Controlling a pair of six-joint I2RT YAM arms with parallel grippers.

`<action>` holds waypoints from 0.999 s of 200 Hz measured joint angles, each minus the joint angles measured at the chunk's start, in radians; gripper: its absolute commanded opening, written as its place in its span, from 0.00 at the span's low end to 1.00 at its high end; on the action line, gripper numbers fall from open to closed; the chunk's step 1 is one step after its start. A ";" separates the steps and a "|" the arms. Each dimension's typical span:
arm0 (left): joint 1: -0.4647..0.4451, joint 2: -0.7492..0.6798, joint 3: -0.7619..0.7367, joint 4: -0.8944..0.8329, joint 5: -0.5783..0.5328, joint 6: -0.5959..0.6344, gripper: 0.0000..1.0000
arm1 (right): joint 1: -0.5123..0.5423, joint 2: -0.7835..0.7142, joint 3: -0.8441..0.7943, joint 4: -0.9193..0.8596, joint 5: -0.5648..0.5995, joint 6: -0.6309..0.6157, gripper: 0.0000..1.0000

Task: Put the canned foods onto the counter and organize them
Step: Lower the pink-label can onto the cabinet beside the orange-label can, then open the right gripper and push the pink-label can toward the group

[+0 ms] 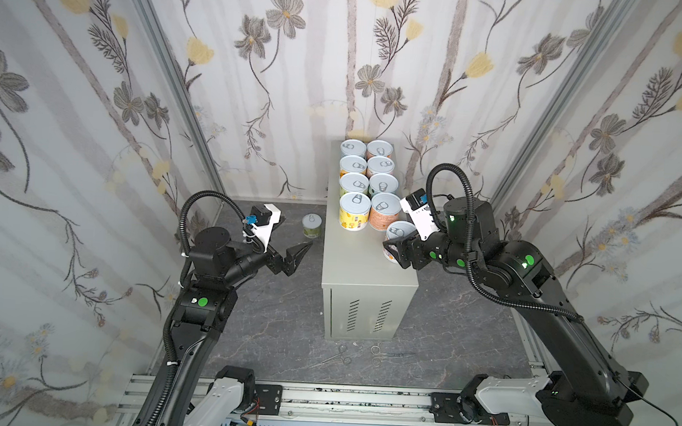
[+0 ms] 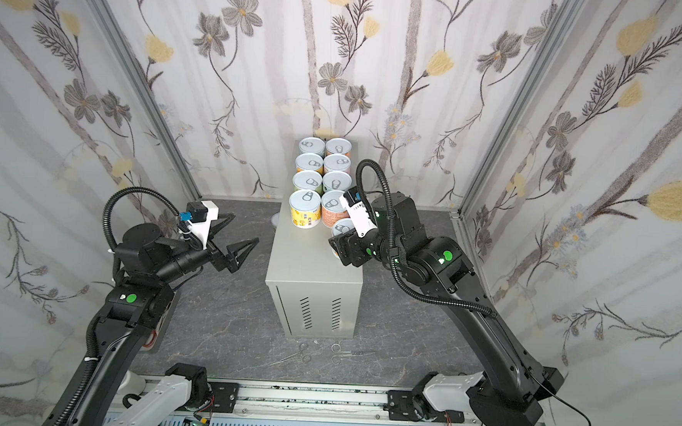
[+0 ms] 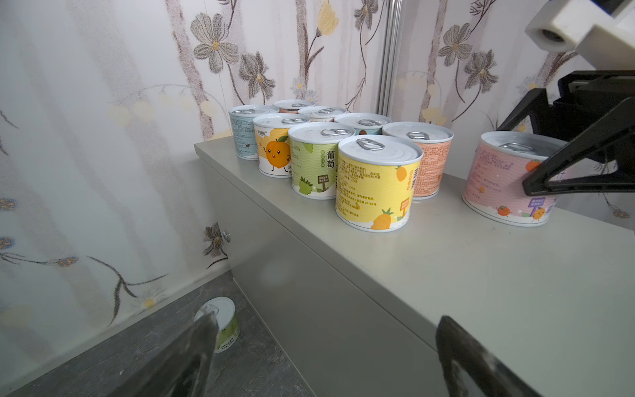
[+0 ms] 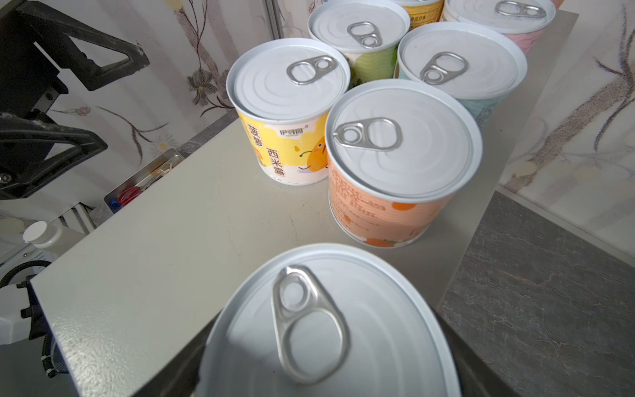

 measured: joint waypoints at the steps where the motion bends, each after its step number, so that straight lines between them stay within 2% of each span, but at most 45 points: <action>1: 0.000 0.000 0.000 0.000 0.000 0.000 1.00 | 0.000 -0.001 0.000 0.001 0.000 0.000 0.78; 83: -0.003 0.001 -0.001 0.000 0.000 0.000 1.00 | 0.000 -0.012 -0.027 0.039 -0.011 0.014 0.80; 111: -0.005 0.000 -0.002 0.000 0.001 0.000 1.00 | 0.000 -0.011 -0.028 0.039 -0.019 0.024 0.85; 140: -0.006 0.001 -0.003 0.000 0.001 0.000 1.00 | 0.000 -0.011 -0.028 0.040 -0.023 0.026 0.96; 200: -0.006 0.003 -0.003 0.000 0.001 0.000 1.00 | 0.000 -0.070 -0.063 0.069 -0.033 0.018 1.00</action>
